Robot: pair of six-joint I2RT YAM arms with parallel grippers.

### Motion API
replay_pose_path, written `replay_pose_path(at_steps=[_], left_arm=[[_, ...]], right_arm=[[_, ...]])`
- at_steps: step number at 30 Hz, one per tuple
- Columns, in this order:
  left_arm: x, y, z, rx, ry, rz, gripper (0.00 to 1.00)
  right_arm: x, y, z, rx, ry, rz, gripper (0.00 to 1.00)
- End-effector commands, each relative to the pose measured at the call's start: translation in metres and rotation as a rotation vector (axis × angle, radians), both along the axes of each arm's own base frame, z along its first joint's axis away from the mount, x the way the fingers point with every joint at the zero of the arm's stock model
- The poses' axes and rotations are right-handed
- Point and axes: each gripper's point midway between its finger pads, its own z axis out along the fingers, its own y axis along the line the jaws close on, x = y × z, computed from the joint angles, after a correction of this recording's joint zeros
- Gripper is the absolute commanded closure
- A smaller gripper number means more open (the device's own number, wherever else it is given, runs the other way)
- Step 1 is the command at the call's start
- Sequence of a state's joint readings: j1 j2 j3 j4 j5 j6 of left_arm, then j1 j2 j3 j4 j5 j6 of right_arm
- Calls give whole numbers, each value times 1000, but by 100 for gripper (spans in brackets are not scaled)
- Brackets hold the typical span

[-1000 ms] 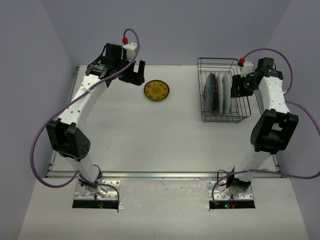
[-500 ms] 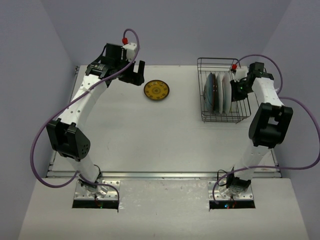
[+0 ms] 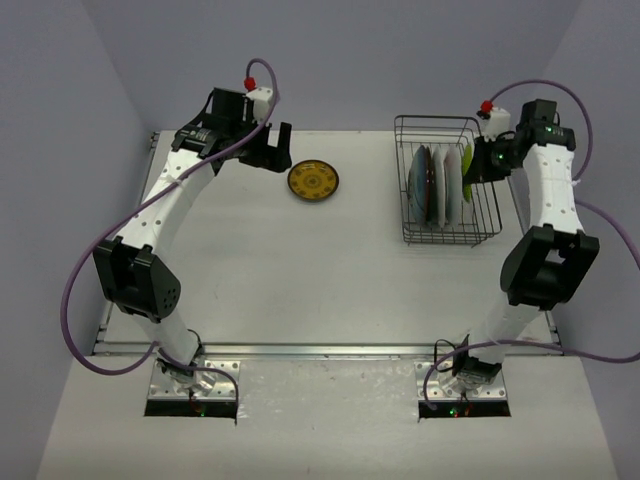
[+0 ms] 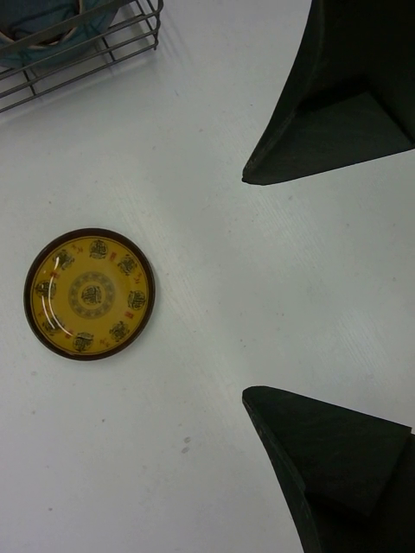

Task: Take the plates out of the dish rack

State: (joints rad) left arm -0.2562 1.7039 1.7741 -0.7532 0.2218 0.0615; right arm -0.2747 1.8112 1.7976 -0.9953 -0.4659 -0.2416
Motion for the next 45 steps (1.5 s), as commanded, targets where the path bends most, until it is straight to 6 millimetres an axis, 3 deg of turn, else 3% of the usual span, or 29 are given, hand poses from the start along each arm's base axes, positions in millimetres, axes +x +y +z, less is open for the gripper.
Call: replay_pose_path(at_steps=[1,4,7,11,13,14,16,17,19,22,23,24,26,28,30,33,38,45], left_arm=[[-1,-9,22,-48,-49,-2,0],[-3,-11,32,-69,-65,-8,0],[-9,-17,47,-109,-89,-41,0],[-21,-26,67,-159,-120,-102,0],[-28,-30,76,-178,-132,-129,1],[-31,-31,78,-186,-134,-139,1],[-40,-35,87,-211,-141,-175,4],[-45,-38,87,-223,-129,-198,4],[-51,-41,87,-236,-113,-221,7],[-64,-48,85,-271,-82,-279,13],[-68,-49,84,-277,-75,-289,14],[-71,-51,84,-285,-69,-307,16],[-80,-56,79,-286,-55,-349,18],[-88,-63,66,-261,-24,-389,22],[-91,-65,53,-232,2,-404,24],[-97,-70,24,-196,60,-414,30],[-99,-67,-14,-151,135,-402,39],[-103,-67,-41,-147,189,-409,58]], right_arm=[[-7,1,80,10,-164,17,100],[-14,9,112,1,-244,66,100],[-19,21,124,-100,-334,168,100],[-39,70,147,-318,-531,394,100],[-52,99,149,-410,-616,502,100],[-57,112,148,-445,-644,548,100],[-76,158,131,-539,-701,713,100],[-78,159,139,-635,-758,723,100],[-91,187,119,-706,-790,833,100],[-102,207,108,-910,-885,951,100],[-112,222,86,-939,-882,1031,100],[-111,223,91,-1006,-924,1037,100],[-121,239,59,-1118,-963,1141,100],[-121,247,46,-1240,-1029,1173,100],[-122,261,52,-1316,-1119,1159,100],[-124,273,41,-1405,-1166,1155,100],[-121,287,52,-1417,-1218,1082,100],[-122,293,50,-1434,-1243,1076,100]])
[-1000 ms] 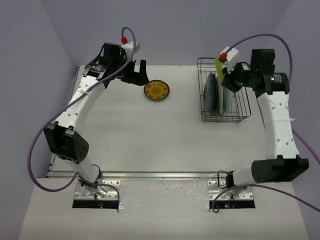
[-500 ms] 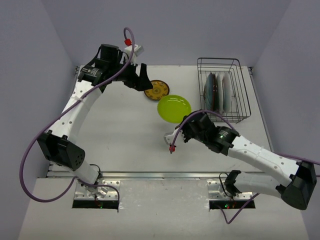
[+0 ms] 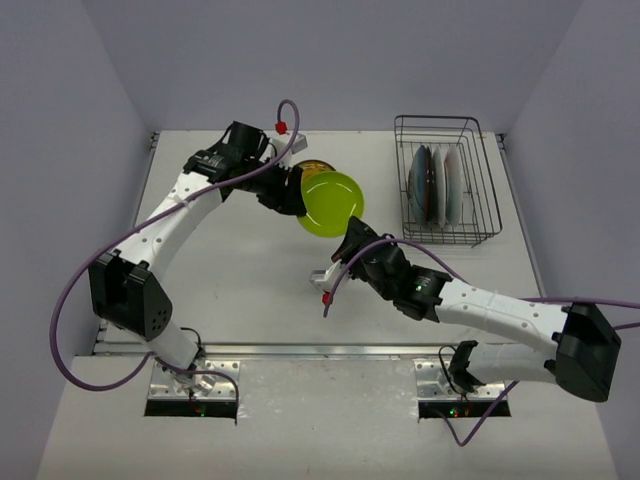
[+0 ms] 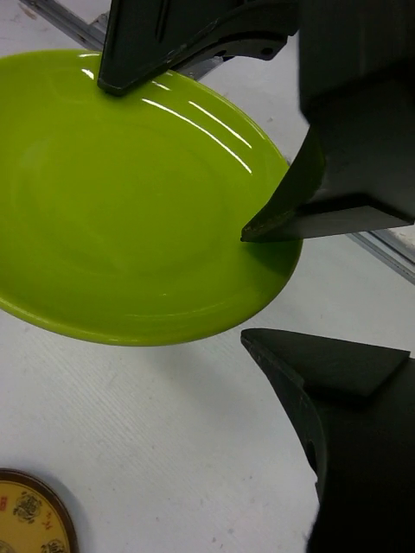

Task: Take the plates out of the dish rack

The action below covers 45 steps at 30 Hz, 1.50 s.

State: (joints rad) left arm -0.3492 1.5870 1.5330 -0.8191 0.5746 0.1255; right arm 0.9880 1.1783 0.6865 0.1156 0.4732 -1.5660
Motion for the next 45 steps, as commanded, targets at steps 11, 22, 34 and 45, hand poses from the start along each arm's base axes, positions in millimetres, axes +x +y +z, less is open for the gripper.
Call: replay_pose_path(at_steps=[11,22,34,45], left_arm=[[-3,-18,0,-178,56,-62,100],[88,-3,-8,-210,58,159,100],[213,30,-67,-270,134,365,100],[251,32,-124,-275,191,381,100]], right_arm=[[0,-2,27,97,-133,-22,77],[0,-46,23,265,35,-214,2],[18,-132,39,932,468,-731,1],[8,-145,37,1276,808,-934,1]])
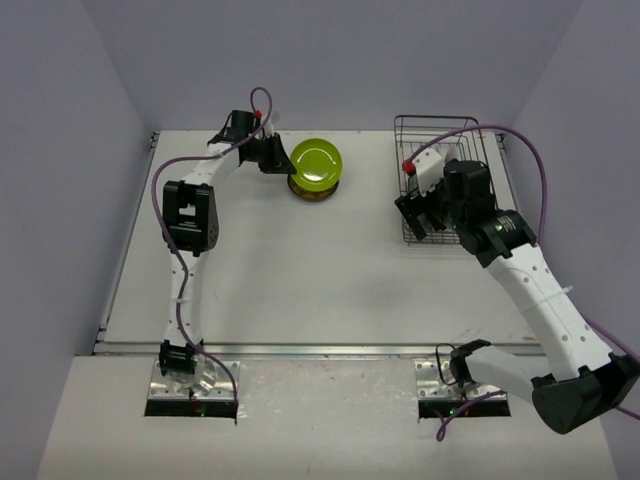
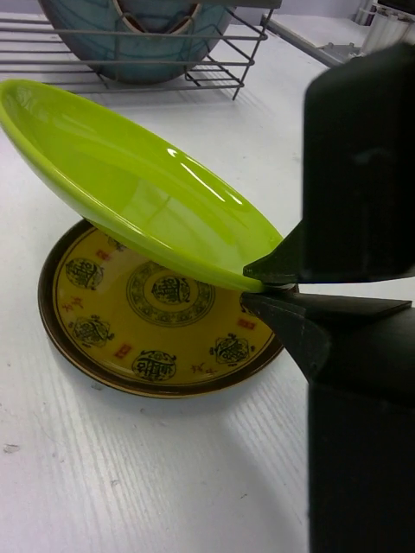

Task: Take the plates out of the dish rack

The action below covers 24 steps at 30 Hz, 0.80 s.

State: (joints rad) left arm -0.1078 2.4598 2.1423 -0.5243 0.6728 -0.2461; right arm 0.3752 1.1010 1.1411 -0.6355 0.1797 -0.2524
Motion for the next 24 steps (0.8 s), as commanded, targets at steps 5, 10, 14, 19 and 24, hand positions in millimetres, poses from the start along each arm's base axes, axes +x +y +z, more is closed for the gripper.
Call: replay_pose_path(at_steps=[5,10,14,19,24], left_arm=[[17,-2,8,-30,-49,5,96],[12,-1,12,-30,-44,2,60],[7,0,43,-34,-85,0,39],[-5,3,106,-21,-176,-10,35],[-28,15,171,43,-284,16,34]], right_arm=[[-11,13,11,318,117,-82,1],[-6,0,16,432,157,-187,1],[1,-10,22,491,177,-235,1],[13,-25,29,524,171,-284,2],[32,-47,40,550,150,-327,7]])
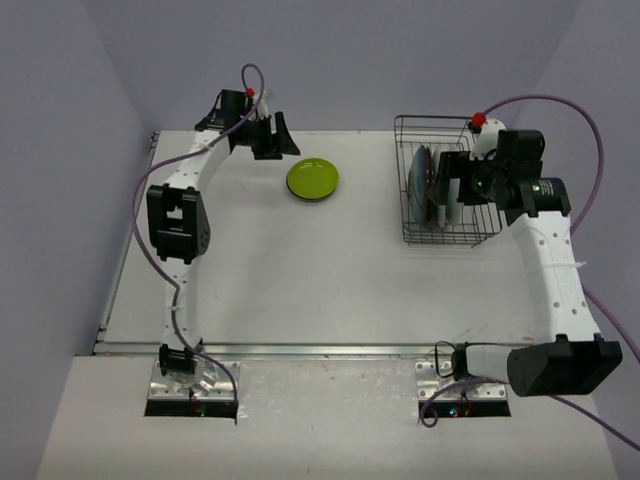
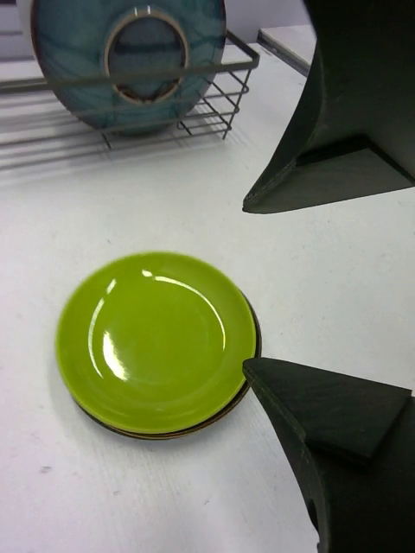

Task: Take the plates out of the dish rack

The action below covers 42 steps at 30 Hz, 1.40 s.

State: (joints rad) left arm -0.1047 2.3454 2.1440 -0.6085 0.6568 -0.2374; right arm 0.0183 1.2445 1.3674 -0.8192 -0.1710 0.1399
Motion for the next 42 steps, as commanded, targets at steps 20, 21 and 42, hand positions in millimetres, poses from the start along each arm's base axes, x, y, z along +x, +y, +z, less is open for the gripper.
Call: replay_pose_path(at_steps=[20,21,42], left_arm=[[-145,26,173,163,-401,12,32],[-147,26,171,164,-395,12,32],[-148,23,153,149,-341,-3,25]], right_arm=[[100,-72,-41,-100,48,23,63],[103,-73,-43,-104,47,26,63],[118,-51,-62,15,76,151,100]])
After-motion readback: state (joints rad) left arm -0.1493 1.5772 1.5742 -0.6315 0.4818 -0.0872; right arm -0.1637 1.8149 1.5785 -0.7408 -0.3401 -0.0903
